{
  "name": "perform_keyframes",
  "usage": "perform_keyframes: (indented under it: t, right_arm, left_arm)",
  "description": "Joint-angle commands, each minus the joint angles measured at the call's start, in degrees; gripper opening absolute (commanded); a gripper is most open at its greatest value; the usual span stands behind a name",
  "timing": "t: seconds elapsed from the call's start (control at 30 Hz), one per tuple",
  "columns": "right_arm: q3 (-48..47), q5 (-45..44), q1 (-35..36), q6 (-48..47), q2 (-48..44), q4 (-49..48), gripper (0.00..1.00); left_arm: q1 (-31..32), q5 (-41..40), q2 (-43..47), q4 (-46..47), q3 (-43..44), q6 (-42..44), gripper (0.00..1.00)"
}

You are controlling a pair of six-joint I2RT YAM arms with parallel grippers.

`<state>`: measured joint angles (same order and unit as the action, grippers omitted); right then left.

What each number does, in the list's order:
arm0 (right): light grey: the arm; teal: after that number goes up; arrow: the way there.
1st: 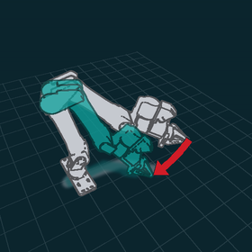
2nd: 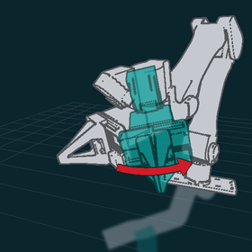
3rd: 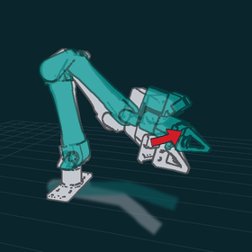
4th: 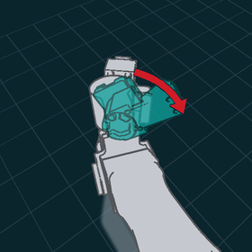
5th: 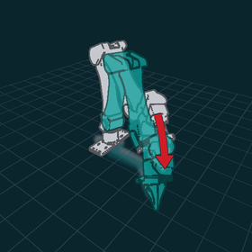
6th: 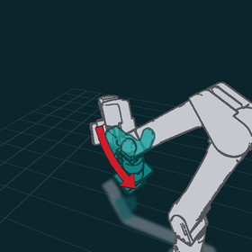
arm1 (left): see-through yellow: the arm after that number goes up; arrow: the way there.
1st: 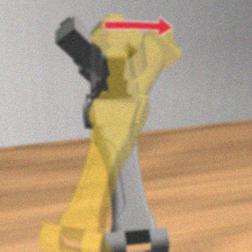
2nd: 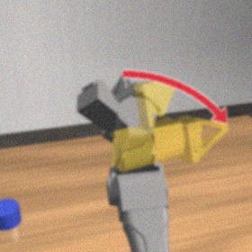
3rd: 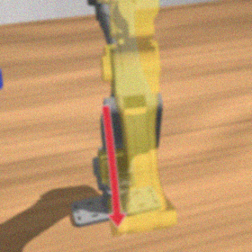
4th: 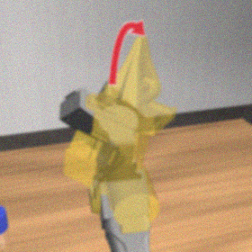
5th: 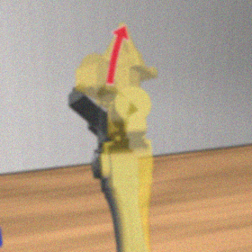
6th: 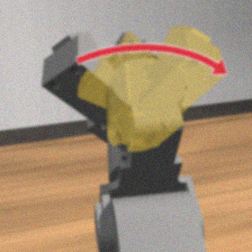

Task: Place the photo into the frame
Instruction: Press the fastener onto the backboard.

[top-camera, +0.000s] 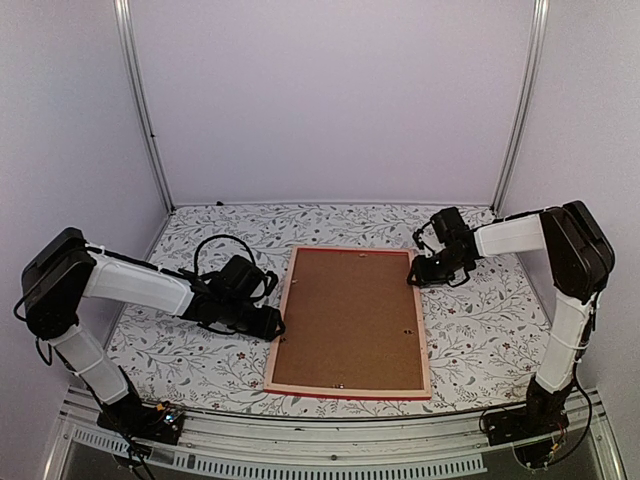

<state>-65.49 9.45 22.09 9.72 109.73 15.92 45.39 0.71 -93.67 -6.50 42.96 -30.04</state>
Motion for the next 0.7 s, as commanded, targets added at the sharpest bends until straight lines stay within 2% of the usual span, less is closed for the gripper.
perform_keyframes:
  t: [0.0,0.07,0.17,0.5,0.67]
  right_arm:
    - [1.07,3.27,-1.8,1.25,-0.94,-3.43,0.43]
    - [0.89,3.67,-1.83,1.27,-1.17,-3.43,0.49]
    - [0.55,3.72,-1.86,0.89,-0.94,-3.24,0.52]
    - [-1.2,-1.9,0.58,-1.58,1.59,-0.77,0.53]
    - [-1.09,-3.11,0.68,-1.8,2.23,-0.59,0.48]
  left_arm:
    - [0.59,-0.53,-0.75,-0.08,-0.9,0.65,0.54]
    - [0.5,-0.58,-0.8,-0.11,-0.82,0.71,0.54]
    - [0.55,-0.53,-0.84,-0.11,-0.69,0.69,0.54]
    - [0.57,-0.54,-1.42,-0.27,-0.03,0.89,0.54]
    - [0.52,-0.54,-1.59,-0.32,0.24,0.96,0.54]
